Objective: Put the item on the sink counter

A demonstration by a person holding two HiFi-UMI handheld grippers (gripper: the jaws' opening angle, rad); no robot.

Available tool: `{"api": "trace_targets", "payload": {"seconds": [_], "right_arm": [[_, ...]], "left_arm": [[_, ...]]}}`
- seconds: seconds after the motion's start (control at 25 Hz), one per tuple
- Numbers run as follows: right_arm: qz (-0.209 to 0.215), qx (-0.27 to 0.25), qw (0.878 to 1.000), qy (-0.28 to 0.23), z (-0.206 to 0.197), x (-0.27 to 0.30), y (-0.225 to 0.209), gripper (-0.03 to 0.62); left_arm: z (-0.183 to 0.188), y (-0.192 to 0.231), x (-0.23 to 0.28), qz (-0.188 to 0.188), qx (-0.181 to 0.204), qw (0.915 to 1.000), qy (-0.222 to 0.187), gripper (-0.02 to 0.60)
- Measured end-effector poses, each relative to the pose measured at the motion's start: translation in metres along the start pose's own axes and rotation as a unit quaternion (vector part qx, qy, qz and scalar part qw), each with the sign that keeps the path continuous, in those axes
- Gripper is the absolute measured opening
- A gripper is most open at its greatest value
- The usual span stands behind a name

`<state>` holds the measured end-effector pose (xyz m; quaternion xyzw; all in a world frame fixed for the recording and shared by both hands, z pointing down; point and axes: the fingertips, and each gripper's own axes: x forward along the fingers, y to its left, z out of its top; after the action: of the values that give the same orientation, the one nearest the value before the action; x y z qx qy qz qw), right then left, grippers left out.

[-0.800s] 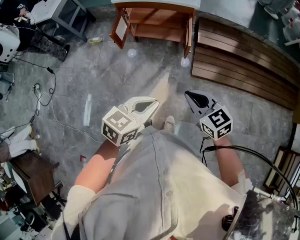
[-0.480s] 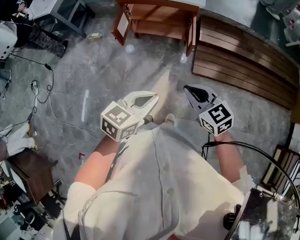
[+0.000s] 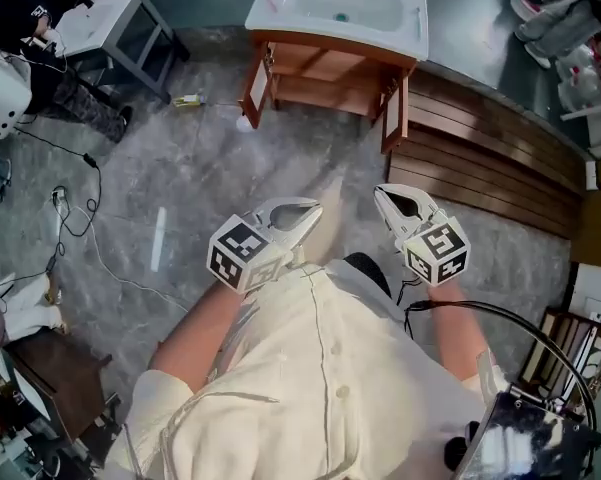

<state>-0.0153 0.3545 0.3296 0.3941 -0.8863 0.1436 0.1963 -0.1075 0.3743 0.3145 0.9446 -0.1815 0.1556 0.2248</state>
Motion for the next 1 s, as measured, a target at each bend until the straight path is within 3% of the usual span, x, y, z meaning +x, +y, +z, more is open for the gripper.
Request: {"api": "trace_targets", "payload": {"seconds": [0.08,0.24,0.28,0.36,0.4,0.68,1.0], "right_arm": [[-0.012,0.001,1.0,-0.006,0.01,0.016,-0.005,0.006],[-0.014,0.01,1.0,-0.005,0.02,0.041,-0.011,0.008],[-0.015,0.008,1.0,-0.002,0.022,0.044,-0.019,0.02],[-0.017,0.01,1.0,0.001,0.025,0.051,-0.042,0.107],[-0.016,0.013,1.0,0.0,0.028,0.055,-0.055,0.107],[0.018,-0.006,1.0,-0.011,0.07,0.094,-0.149,0.107],[0.053,-0.031,0.998,-0.014,0.092,0.12,-0.232,0.106]], "left_arm": [[-0.005,0.021,-0.005,-0.001,0.002,1.0,0.005,0.006],[-0.01,0.058,-0.007,0.012,-0.028,0.9995,0.007,0.006],[-0.007,0.065,-0.003,0.015,-0.034,0.9993,0.005,0.006],[0.001,0.081,0.011,0.019,-0.04,0.999,0.004,0.006],[0.006,0.09,0.02,0.021,-0.041,0.9989,0.004,0.006],[0.079,0.15,0.082,0.053,-0.027,0.9982,-0.007,0.006],[0.141,0.23,0.135,0.131,-0.041,0.9903,-0.018,0.008]]}}
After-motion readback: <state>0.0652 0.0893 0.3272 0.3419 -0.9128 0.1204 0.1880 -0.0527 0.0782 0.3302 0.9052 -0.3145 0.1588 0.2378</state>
